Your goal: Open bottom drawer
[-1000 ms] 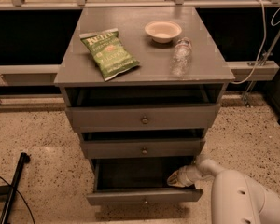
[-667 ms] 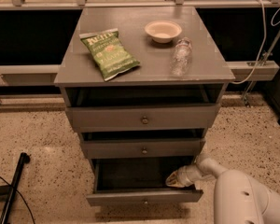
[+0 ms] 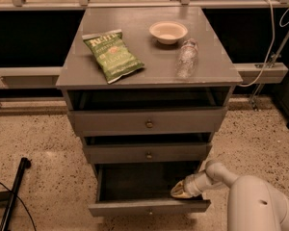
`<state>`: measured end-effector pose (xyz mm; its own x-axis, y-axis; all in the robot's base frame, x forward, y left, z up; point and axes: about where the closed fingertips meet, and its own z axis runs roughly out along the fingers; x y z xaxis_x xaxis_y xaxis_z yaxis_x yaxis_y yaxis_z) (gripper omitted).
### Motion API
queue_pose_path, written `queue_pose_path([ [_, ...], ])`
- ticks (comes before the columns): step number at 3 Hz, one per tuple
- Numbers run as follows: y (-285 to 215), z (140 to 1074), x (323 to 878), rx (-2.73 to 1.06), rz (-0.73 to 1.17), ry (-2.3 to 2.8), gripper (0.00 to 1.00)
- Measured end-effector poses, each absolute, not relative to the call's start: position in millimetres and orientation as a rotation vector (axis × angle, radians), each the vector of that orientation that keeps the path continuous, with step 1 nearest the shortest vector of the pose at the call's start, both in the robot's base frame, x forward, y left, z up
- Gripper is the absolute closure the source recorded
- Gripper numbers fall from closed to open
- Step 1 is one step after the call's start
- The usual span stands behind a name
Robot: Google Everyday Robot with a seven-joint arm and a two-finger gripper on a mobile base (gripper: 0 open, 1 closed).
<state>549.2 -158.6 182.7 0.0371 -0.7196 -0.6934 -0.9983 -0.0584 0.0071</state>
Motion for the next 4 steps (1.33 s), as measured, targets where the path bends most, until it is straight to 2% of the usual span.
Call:
queue_pose_path([
  [3,-154,205,508,-1.863,0.921,1.716,1.00],
  [4,-152,213,516,-1.902,0.877,1.673,1.00],
])
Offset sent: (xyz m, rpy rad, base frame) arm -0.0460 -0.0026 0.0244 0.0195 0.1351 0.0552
